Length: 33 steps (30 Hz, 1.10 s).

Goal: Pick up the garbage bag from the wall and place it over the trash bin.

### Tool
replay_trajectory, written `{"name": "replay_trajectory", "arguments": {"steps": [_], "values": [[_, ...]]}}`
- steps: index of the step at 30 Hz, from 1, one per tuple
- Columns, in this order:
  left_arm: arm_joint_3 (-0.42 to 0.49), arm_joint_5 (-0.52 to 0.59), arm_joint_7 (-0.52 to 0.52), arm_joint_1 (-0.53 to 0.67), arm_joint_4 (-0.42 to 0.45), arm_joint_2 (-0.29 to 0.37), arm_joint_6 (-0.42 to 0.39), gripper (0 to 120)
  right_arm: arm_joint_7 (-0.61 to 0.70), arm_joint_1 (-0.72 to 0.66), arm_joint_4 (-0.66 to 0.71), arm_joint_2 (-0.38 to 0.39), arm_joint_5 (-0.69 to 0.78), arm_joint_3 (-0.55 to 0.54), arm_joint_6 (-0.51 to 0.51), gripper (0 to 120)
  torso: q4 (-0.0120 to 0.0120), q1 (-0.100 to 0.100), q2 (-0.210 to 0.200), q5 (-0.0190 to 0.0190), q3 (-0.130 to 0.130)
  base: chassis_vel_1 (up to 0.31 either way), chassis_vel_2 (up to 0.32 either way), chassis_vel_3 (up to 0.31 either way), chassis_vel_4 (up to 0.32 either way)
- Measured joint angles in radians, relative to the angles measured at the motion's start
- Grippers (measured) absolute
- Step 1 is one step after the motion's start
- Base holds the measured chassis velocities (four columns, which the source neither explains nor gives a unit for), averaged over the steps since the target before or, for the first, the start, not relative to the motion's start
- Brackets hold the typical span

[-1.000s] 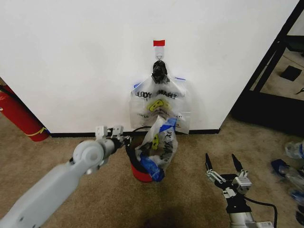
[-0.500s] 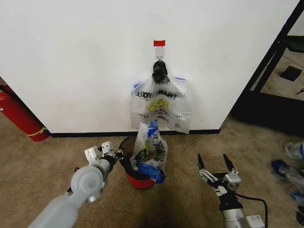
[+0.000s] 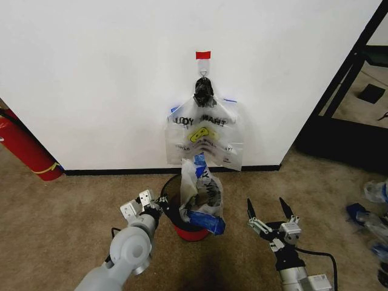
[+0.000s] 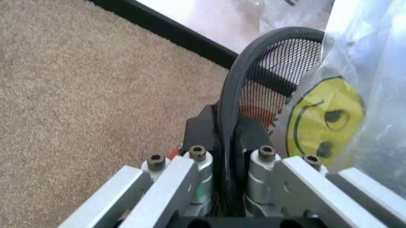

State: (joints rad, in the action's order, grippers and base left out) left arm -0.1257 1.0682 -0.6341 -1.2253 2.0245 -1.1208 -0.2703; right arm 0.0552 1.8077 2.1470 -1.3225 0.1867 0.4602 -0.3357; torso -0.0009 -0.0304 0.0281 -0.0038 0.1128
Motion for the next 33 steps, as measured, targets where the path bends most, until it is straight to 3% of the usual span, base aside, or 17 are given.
{"name": "replay_trajectory", "arguments": {"steps": [5, 9, 13, 15, 21, 25, 28, 33], "values": [[0.008, -0.031, 0.014, -0.017, 0.002, -0.012, -0.008, 1, 0.004, 0.002, 0.005, 0.002, -0.002, -0.002, 0.000, 100, 0.0000, 0.000, 0.000, -0.0001, 0.000, 0.000, 0.000, 0.000, 0.000], [0.009, -0.067, 0.035, -0.030, 0.027, -0.012, -0.024, 19, 0.017, 0.002, 0.015, 0.010, -0.008, -0.003, 0.012, 100, 0.0001, 0.000, 0.000, 0.0000, 0.000, 0.000, 0.000, 0.000, 0.000], [0.009, -0.077, 0.041, -0.035, 0.042, -0.006, -0.030, 25, 0.021, 0.001, 0.019, 0.013, -0.008, -0.004, 0.017, 100, 0.0001, 0.000, 0.000, 0.0000, 0.000, 0.000, 0.000, 0.000, 0.000], [0.005, -0.085, 0.043, -0.042, 0.064, 0.005, -0.040, 39, 0.026, 0.000, 0.024, 0.018, -0.008, -0.006, 0.023, 100, 0.0001, 0.000, 0.000, -0.0001, 0.000, 0.000, 0.000, 0.000, 0.000], [-0.025, -0.099, 0.043, -0.064, 0.106, 0.039, -0.048, 58, 0.049, -0.005, 0.033, 0.031, -0.018, -0.016, 0.047, 100, 0.0000, 0.000, 0.000, -0.0001, 0.000, 0.000, 0.000, 0.000, 0.000], [-0.048, -0.138, 0.052, -0.079, 0.140, 0.066, -0.047, 70, 0.096, -0.013, 0.052, 0.039, -0.036, -0.033, 0.095, 100, 0.0000, 0.000, 0.000, -0.0001, 0.000, 0.000, 0.000, 0.000, 0.000], [-0.075, -0.181, 0.065, -0.107, 0.197, 0.089, -0.048, 84, 0.165, -0.026, 0.095, 0.049, -0.053, -0.060, 0.188, 100, -0.0001, 0.000, 0.000, 0.0000, 0.000, 0.000, 0.000, 0.000, 0.000], [-0.099, -0.252, 0.084, -0.156, 0.268, 0.103, -0.040, 99, 0.207, -0.073, 0.137, 0.122, -0.013, -0.088, 0.329, 100, -0.0001, 0.000, 0.000, 0.0001, 0.000, 0.000, 0.000, 0.000, 0.000]]}}
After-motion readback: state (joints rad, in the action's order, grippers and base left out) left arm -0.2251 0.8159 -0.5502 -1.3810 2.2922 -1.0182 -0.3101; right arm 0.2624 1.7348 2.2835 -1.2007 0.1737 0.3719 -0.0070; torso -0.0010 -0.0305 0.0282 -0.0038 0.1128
